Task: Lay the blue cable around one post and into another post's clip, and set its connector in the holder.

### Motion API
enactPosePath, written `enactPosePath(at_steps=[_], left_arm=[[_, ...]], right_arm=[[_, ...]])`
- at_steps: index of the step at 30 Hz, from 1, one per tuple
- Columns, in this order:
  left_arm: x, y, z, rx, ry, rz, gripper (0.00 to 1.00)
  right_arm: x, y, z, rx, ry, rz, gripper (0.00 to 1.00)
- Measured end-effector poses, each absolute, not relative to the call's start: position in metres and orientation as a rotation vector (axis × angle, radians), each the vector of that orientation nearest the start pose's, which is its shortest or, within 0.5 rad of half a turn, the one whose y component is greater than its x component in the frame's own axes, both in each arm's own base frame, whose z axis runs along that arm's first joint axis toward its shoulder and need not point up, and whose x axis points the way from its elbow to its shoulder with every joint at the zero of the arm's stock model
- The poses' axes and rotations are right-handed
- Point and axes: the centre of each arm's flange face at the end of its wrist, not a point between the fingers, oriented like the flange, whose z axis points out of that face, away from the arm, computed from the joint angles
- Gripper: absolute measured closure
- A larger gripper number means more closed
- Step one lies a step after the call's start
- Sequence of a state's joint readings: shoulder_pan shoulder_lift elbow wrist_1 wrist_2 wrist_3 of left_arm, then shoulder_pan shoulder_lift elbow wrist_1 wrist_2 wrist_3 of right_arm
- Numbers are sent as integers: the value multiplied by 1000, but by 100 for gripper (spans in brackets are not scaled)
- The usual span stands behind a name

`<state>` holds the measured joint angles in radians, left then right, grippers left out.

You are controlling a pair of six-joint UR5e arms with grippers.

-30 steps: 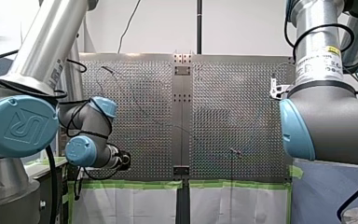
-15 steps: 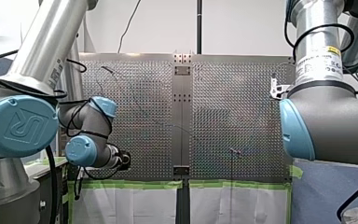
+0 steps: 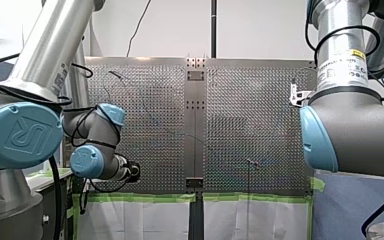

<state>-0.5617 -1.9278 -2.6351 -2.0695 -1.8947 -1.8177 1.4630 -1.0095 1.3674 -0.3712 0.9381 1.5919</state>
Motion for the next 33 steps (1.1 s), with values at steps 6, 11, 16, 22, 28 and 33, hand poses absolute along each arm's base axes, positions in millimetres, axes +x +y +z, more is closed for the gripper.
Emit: enactPosePath(at_steps=[6,11,16,22,28,33], left_arm=[[167,-225,47,82,1906,-236,0],[167,-225,47,81,1905,-234,0],[167,-225,47,82,1905,-234,0],[167,-225,47,82,1906,-233,0],[167,-225,47,81,1905,-234,0],[167,-225,47,81,1906,-234,0]], right_arm=[[118,-692,286,1572,-920,1593,39],[120,-692,286,1574,-916,1592,0],[121,-691,285,1577,-916,1593,0],[122,-691,286,1575,-914,1595,0],[121,-692,286,1568,-939,1607,0],[117,-692,286,1551,-989,1630,0]])
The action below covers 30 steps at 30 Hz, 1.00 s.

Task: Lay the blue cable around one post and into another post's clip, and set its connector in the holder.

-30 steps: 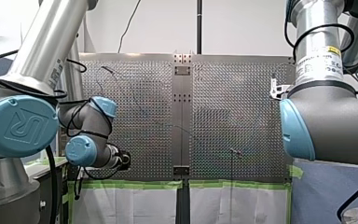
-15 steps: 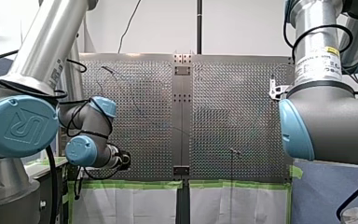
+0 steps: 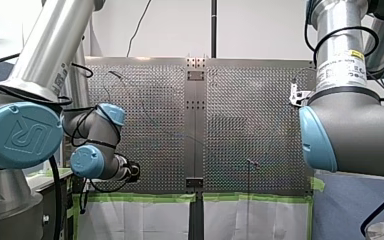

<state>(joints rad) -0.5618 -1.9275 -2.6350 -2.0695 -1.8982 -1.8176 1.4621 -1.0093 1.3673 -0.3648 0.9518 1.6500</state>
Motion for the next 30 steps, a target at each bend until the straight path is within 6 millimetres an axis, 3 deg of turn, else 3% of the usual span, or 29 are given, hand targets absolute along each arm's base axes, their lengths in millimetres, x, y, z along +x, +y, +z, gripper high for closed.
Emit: enactPosePath(at_steps=[30], left_arm=[[167,-225,47,80,1905,-234,0]], right_arm=[[118,-694,287,1504,-1069,1690,0]])
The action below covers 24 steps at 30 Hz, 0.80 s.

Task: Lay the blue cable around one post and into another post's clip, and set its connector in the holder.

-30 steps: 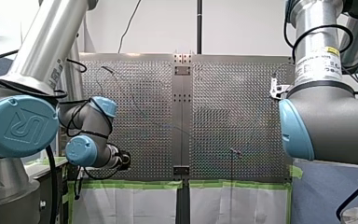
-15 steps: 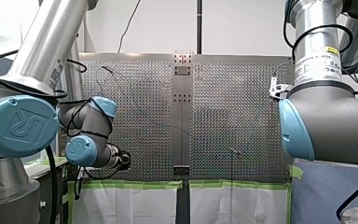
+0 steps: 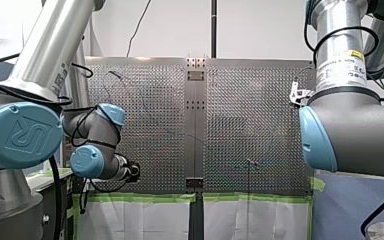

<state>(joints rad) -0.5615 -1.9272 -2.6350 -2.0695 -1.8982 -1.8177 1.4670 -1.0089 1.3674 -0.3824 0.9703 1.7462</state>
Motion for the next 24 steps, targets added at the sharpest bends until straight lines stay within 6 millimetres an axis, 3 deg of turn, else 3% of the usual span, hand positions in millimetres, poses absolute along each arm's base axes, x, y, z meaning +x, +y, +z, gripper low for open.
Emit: enactPosePath(at_steps=[24], left_arm=[[167,-225,47,82,1905,-236,0]], right_arm=[[129,-695,289,1491,-1069,1715,0]])
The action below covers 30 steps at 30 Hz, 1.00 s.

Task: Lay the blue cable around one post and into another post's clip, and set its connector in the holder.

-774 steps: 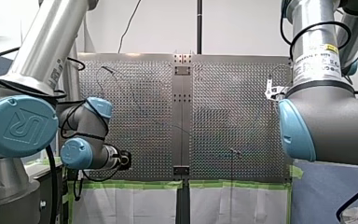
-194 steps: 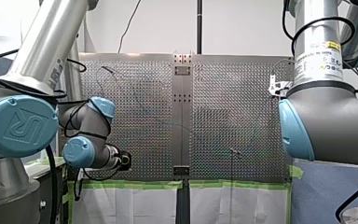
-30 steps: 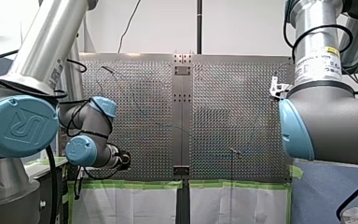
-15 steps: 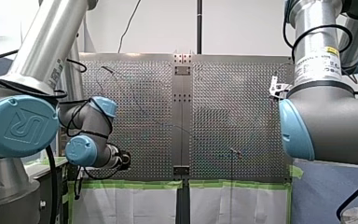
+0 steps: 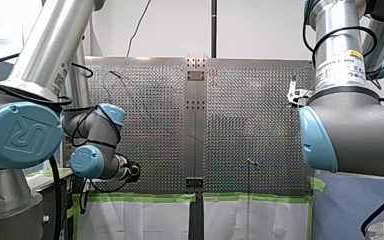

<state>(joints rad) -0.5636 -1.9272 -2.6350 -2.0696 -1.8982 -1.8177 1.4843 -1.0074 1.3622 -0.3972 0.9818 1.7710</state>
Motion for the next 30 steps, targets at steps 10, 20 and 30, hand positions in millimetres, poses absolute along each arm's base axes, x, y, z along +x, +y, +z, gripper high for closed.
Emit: enactPosePath(at_steps=[10,20,30], left_arm=[[167,-225,47,82,1906,-236,0],[167,-225,47,81,1907,-235,0],[167,-225,47,81,1906,-234,0]], right_arm=[[130,-692,285,1514,-1110,1707,0],[130,-692,285,1514,-1110,1707,0],[130,-692,285,1514,-1110,1707,0]])
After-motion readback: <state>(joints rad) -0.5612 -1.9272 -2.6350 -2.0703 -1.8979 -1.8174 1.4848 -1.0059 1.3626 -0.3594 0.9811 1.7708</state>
